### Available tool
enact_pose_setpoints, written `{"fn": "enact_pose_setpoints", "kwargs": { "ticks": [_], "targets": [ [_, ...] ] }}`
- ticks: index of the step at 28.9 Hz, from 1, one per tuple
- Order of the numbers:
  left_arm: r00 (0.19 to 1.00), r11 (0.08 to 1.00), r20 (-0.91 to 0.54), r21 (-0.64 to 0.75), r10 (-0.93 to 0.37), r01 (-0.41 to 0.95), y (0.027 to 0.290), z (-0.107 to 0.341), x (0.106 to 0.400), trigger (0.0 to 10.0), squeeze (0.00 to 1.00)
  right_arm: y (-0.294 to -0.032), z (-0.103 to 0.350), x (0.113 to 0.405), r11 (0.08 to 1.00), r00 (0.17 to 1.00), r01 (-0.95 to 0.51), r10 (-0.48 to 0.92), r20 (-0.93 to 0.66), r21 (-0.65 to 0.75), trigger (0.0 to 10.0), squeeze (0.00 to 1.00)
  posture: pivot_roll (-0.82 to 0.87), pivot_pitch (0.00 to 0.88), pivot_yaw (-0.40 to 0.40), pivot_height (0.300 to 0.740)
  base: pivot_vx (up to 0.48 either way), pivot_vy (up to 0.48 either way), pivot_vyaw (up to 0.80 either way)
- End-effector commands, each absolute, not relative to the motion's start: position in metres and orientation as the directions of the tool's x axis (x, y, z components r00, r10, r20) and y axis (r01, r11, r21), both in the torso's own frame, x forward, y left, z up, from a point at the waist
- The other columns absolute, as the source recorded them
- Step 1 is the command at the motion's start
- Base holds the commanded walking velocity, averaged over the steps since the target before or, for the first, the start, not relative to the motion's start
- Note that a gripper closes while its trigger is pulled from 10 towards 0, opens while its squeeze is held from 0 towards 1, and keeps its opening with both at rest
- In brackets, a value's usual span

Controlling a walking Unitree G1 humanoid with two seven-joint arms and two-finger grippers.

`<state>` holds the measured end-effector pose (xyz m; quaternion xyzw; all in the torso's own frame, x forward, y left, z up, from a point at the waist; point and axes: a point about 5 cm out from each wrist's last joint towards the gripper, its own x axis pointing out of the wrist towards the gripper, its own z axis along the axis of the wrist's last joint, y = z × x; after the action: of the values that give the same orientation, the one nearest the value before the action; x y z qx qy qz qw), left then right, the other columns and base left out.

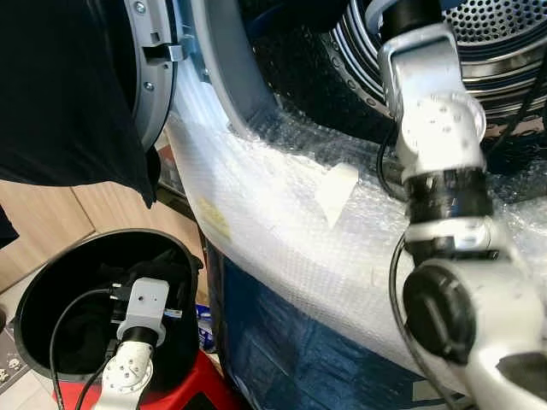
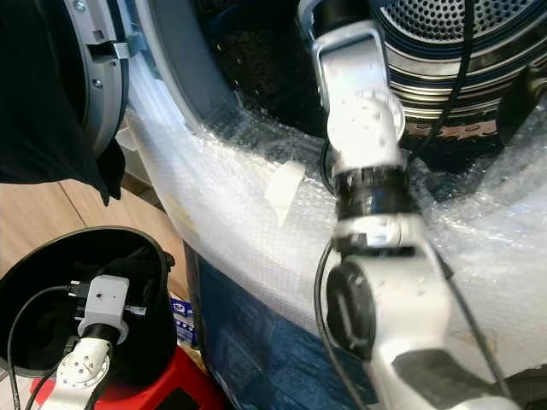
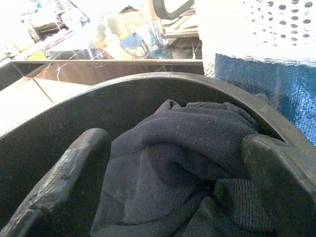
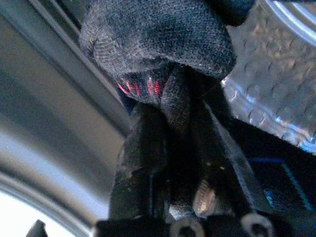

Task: Clothes washing

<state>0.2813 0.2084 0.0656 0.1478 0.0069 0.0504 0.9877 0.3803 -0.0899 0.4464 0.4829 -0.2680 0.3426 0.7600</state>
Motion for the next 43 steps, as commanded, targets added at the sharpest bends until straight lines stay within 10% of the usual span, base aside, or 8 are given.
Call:
{"fn": "enact_pose_setpoints", "kwargs": {
  "ticks": [1,28,30,31,32,33,34,43],
  "targets": [
    [0.995,0.953,-0.057,0.297,0.082,-0.061,0.204,0.053,0.277,10.0,0.0,-0.09,0.456,0.382,0.365,0.641,-0.758,0.261,0.722,0.541,0.0,0.0,0.03,0.066,-0.032,0.74,0.0,0.0,0.0],
    [0.995,0.957,-0.086,0.287,0.055,-0.028,0.196,0.046,0.275,10.0,0.0,-0.119,0.463,0.399,0.771,0.887,-0.327,0.051,0.458,0.547,0.0,0.0,0.01,0.065,-0.042,0.74,0.0,0.0,0.0],
    [0.995,0.958,-0.087,0.287,0.057,-0.029,0.196,0.046,0.275,10.0,0.0,-0.117,0.465,0.398,0.761,0.882,-0.345,0.065,0.466,0.549,2.8,0.0,0.01,0.065,-0.042,0.74,0.0,0.0,0.0],
    [0.995,0.958,-0.088,0.287,0.057,-0.03,0.196,0.046,0.275,10.0,0.0,-0.117,0.466,0.398,0.76,0.881,-0.351,0.07,0.468,0.546,8.1,0.0,0.01,0.07,-0.046,0.74,0.0,0.0,0.0],
    [0.995,0.958,-0.088,0.287,0.057,-0.03,0.196,0.046,0.275,10.0,0.0,-0.117,0.466,0.398,0.76,0.881,-0.351,0.07,0.468,0.546,8.1,0.0,0.01,0.07,-0.046,0.74,0.0,0.0,0.0],
    [0.994,0.958,-0.089,0.286,0.057,-0.029,0.196,0.046,0.275,10.0,0.0,-0.114,0.466,0.398,0.763,0.881,-0.355,0.078,0.467,0.541,10.0,0.68,0.01,0.07,-0.046,0.74,0.0,0.0,0.0],
    [0.994,0.958,-0.091,0.286,0.055,-0.027,0.196,0.045,0.275,10.0,0.0,-0.111,0.467,0.398,0.772,0.879,-0.362,0.095,0.468,0.523,10.0,1.0,0.0,0.071,-0.044,0.74,0.0,0.0,0.0],
    [0.994,0.958,-0.094,0.285,0.046,-0.017,0.195,0.044,0.274,10.0,0.0,-0.099,0.458,0.4,0.795,0.88,-0.378,0.148,0.452,0.475,10.0,1.0,0.0,0.074,-0.044,0.74,0.0,0.0,0.0]
  ]
}}
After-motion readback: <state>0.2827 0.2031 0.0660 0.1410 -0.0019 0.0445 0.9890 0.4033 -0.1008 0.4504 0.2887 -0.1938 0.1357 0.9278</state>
